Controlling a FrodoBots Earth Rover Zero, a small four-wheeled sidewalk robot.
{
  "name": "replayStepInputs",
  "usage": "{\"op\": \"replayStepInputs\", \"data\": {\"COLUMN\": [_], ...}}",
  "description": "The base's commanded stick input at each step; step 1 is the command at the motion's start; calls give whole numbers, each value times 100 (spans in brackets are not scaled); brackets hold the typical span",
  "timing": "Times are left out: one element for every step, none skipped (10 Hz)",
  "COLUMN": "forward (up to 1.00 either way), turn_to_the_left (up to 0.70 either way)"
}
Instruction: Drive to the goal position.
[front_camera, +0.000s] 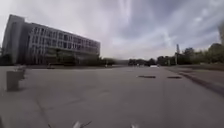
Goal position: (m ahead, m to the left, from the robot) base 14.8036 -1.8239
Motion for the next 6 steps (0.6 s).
{"op": "replayStepInputs", "data": {"forward": [100,100,100,100,100,100], "turn_to_the_left": [0,0,0,0,-2,-2]}}
